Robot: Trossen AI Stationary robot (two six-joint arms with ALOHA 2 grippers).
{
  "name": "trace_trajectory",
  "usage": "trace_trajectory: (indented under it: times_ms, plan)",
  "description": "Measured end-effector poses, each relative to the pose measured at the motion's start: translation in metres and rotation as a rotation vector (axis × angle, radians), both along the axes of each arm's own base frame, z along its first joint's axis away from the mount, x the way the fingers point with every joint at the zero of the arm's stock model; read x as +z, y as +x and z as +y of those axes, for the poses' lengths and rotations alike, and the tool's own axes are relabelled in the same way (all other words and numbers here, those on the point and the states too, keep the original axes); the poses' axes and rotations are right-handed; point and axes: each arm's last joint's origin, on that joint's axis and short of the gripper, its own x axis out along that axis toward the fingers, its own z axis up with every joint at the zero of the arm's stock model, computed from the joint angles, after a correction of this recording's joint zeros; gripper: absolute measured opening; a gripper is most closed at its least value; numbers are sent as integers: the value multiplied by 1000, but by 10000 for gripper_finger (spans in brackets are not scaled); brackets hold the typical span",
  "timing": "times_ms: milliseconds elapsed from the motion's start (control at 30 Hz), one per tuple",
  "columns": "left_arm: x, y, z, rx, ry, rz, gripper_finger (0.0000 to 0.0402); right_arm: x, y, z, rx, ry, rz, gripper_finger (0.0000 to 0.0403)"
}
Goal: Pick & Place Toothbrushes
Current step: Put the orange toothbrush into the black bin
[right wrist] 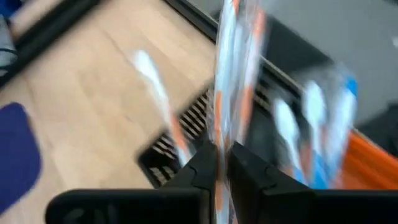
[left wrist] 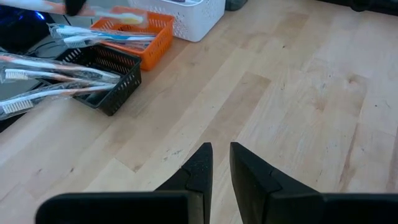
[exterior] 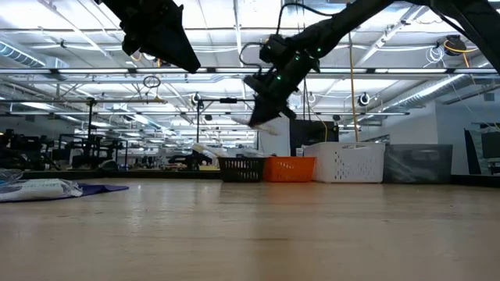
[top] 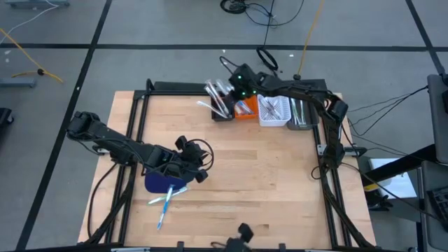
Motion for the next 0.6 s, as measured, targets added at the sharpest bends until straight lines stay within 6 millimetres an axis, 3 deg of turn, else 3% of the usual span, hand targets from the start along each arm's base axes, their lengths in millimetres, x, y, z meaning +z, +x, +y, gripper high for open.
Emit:
trace_trajectory:
  times_ms: [267,500,600]
  plan:
    - [0,0,0,0,0,0,58,7,25,21,84,-95,-115,19]
    - [-1,0,0,-9,-12,9,58,-19,33,16,80,-111,-148,19]
    - [-1,0,0,-16,-17,12,58,-36,26,13,61,-69,-89,20]
